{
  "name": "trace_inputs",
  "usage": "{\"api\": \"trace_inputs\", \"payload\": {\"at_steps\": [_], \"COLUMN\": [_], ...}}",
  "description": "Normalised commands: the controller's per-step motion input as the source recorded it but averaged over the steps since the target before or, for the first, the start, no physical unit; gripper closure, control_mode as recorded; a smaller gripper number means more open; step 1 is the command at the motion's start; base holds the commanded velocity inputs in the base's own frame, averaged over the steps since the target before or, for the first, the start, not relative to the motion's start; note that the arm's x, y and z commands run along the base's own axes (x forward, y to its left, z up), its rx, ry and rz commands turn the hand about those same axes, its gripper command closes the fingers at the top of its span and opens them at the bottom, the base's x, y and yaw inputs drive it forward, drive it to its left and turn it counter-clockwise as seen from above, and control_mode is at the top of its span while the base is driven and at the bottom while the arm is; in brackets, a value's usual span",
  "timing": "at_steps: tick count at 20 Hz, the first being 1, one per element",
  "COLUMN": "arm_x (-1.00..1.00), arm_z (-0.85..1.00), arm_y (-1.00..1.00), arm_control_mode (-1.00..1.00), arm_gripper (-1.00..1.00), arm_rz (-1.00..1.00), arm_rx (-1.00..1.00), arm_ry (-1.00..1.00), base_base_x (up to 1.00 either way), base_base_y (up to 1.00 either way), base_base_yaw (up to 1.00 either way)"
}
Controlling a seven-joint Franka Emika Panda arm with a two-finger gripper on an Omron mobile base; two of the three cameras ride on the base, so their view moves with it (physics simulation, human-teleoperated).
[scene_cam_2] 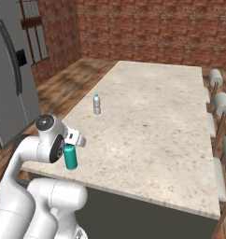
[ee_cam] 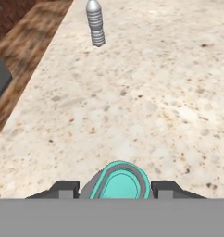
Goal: Move the drinks to the dining counter.
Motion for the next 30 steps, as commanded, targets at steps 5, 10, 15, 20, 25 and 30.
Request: {"api": "trace_inputs", "payload": {"at_steps": [5, 10, 15, 20, 25, 30], "arm_x": [0.00, 0.00, 0.01, 0.02, 0.01, 0.00], "arm_z": [-0.43, -0.51, -0.51, -0.39, -0.30, -0.22], "arm_y": [0.00, 0.15, 0.05, 0.00, 0.00, 0.00], "arm_control_mode": [-1.00, -1.00, -1.00, -1.00, -1.00, -1.00], "arm_gripper": [1.00, 1.00, -1.00, -1.00, -1.00, -1.00], "arm_rz": [0.00, 0.00, 0.00, 0.00, 0.00, 0.00], "arm_rx": [0.00, 0.00, 0.00, 0.00, 0.00, 0.00], "arm_ry": [-0.10, -0.11, -0.06, -0.07, -0.07, -0.08], "base_base_x": [0.00, 0.00, 0.00, 0.00, 0.00, 0.00], "base_base_y": [0.00, 0.00, 0.00, 0.00, 0.00, 0.00], "base_base_yaw": [0.00, 0.00, 0.00, 0.00, 0.00, 0.00]}}
